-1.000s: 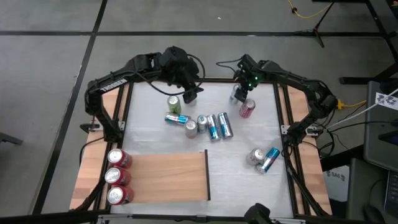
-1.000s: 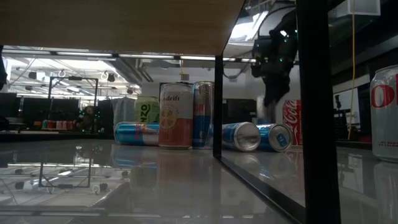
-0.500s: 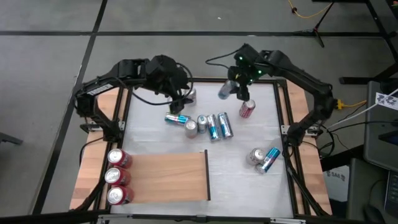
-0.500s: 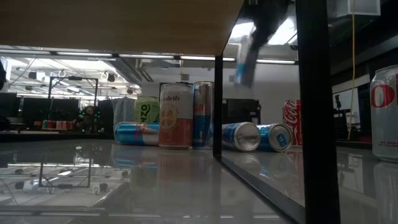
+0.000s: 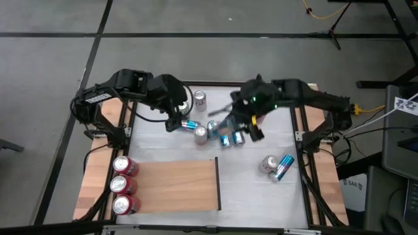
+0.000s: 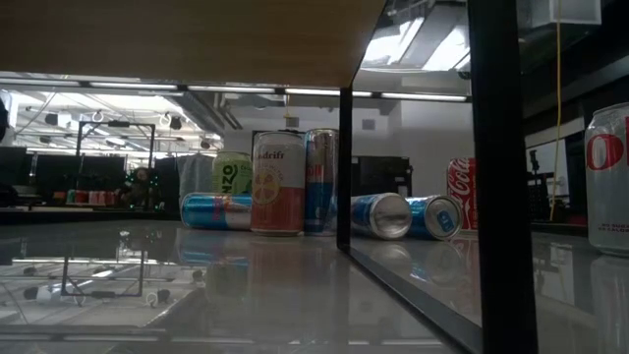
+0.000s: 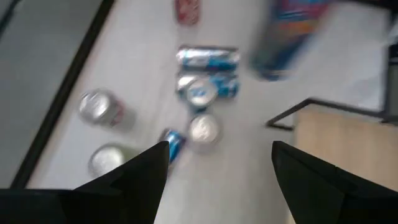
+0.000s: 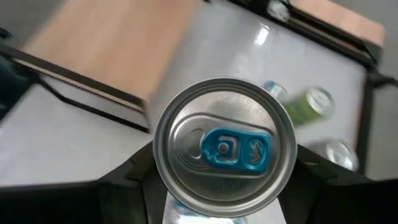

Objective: Place canned beverage on shelf
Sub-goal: Put the blue soda can on the shelf

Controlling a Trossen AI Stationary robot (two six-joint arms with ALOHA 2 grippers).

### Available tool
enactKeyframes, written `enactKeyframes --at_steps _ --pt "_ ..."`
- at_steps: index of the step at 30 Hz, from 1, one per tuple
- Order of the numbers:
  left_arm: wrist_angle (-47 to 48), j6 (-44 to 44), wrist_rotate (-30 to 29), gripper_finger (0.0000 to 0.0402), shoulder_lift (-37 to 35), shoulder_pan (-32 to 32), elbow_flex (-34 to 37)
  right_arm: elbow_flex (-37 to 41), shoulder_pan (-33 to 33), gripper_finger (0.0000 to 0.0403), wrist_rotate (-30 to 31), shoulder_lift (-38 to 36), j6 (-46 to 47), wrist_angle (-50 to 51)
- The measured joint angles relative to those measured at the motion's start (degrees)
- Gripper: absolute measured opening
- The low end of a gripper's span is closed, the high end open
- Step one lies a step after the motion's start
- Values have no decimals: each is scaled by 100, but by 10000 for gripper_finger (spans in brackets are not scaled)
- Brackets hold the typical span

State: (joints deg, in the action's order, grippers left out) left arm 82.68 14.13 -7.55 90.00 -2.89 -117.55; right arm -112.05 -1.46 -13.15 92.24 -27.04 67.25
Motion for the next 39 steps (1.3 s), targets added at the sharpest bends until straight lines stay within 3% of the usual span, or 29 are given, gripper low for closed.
enactKeyframes --at_steps 5,13,23,39 --pt "-59 234 -551 276 4 237 301 11 652 215 44 225 200 -275" --pt "-1178 221 -504 276 7 631 1293 14 1174 215 65 733 296 -485" --pt "-2321 223 -479 276 9 1071 2328 15 1206 215 -32 989 619 -684" --pt "-3311 232 -548 276 9 1494 2823 15 1207 215 -50 1302 622 -656"
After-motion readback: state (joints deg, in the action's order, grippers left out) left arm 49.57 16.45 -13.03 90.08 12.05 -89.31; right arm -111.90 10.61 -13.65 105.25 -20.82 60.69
